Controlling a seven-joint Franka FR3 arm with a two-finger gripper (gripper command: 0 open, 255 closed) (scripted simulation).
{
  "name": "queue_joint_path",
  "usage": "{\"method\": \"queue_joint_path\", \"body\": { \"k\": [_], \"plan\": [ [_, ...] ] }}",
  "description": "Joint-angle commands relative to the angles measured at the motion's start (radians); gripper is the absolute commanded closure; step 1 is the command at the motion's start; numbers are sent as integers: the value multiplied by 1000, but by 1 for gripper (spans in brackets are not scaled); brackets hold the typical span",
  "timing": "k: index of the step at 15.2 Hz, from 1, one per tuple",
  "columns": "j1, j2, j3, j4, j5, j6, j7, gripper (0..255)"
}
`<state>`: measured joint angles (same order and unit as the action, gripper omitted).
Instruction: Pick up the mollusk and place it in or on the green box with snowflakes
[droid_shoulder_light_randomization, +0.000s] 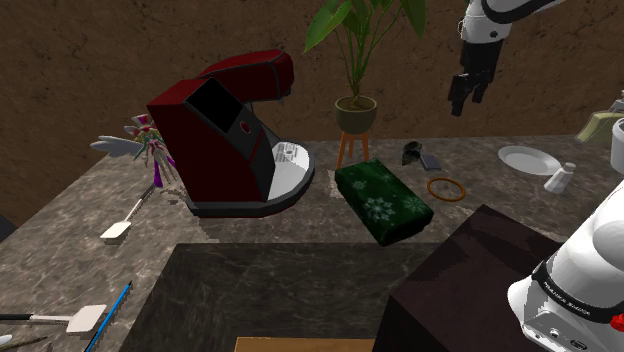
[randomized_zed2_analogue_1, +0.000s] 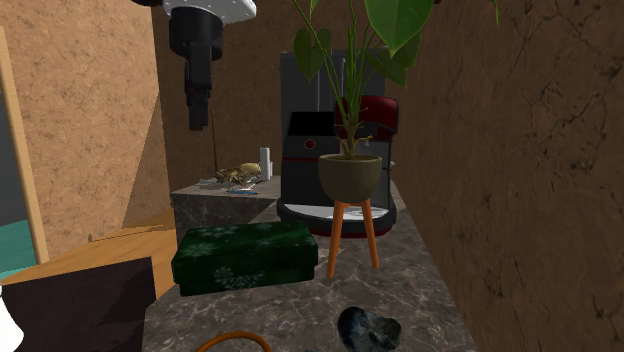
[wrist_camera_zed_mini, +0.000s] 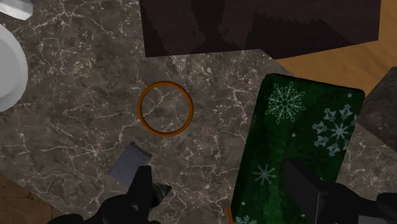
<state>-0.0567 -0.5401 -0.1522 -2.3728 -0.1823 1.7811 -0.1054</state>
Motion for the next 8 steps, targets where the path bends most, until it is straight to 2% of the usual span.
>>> {"method": "queue_joint_path", "body": {
  "k": [1,8],
  "plan": [
    [0,78,-30,30,-1,49,-39,0],
    [-6,341,-128,153,34,181,-197,0]
  ]
}}
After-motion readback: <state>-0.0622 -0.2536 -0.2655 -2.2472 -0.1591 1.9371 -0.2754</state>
